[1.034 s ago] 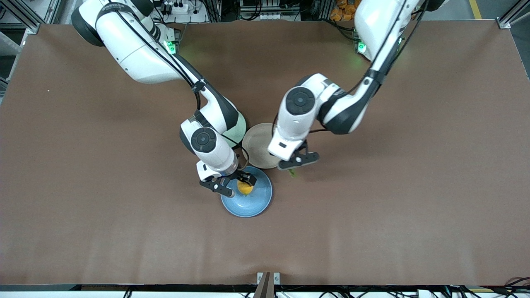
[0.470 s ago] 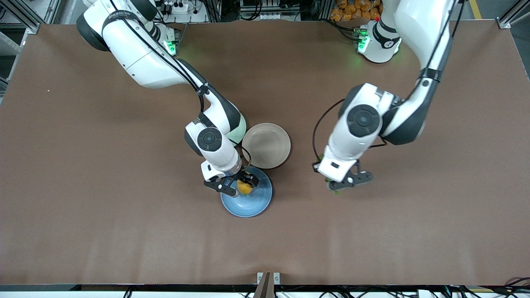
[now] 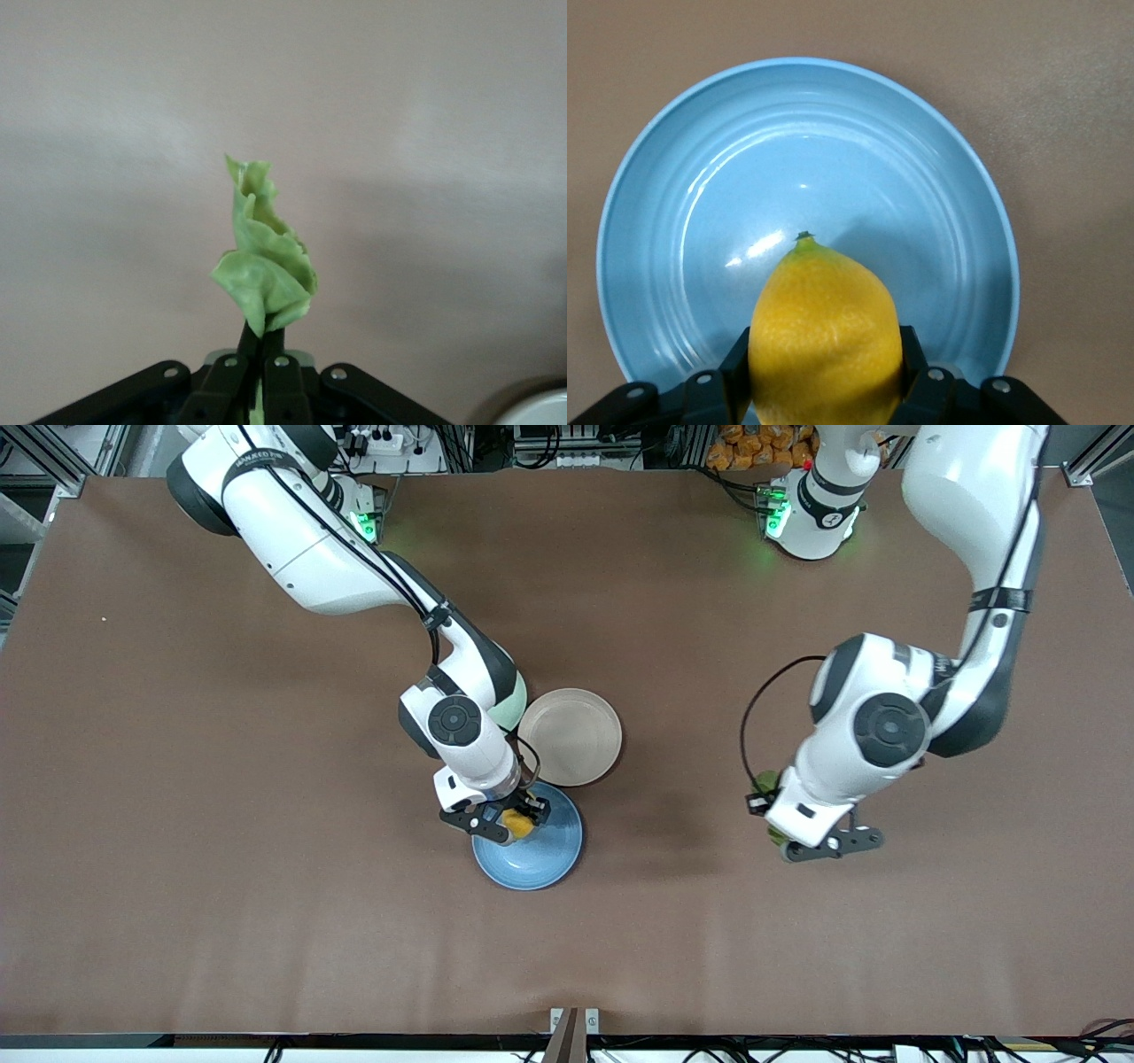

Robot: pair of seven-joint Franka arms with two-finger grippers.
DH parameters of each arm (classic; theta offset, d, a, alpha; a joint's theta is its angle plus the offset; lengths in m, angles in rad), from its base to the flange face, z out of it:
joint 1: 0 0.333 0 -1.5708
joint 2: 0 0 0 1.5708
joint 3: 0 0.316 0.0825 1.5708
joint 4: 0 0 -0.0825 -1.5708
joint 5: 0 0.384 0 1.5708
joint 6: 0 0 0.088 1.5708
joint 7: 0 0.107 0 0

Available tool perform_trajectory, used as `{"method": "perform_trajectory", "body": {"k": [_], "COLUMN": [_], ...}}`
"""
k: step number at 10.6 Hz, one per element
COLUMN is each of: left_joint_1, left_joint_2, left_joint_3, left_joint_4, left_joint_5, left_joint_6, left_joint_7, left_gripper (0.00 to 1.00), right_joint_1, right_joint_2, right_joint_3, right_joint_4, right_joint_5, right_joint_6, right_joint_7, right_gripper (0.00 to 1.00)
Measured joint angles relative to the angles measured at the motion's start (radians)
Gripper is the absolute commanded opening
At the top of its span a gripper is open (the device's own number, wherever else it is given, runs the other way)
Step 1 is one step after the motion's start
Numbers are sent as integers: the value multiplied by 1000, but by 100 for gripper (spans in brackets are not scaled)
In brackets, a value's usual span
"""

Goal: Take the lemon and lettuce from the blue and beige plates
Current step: 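Set the lettuce down with the left gripper while the right gripper carries the lemon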

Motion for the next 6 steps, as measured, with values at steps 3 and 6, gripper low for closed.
{"method": "perform_trajectory", "body": {"k": [3,6], "left_joint_1": [57,92], "left_joint_2": [10,66], "left_joint_3": [0,1], "left_joint_4": [-13,-18], "left_joint_5": [0,0], "left_joint_6": [-3,11], "left_joint_7": [133,225], "left_gripper": [0,0], "right_joint_1": [-3,-48], "right_joint_2": [0,-31], "right_joint_3": [-2,25], "right_joint_4": [9,42], "right_joint_5": [0,0], "right_joint_6": [-1,-82], "right_joint_7": [20,24], "right_gripper": [2,2]}}
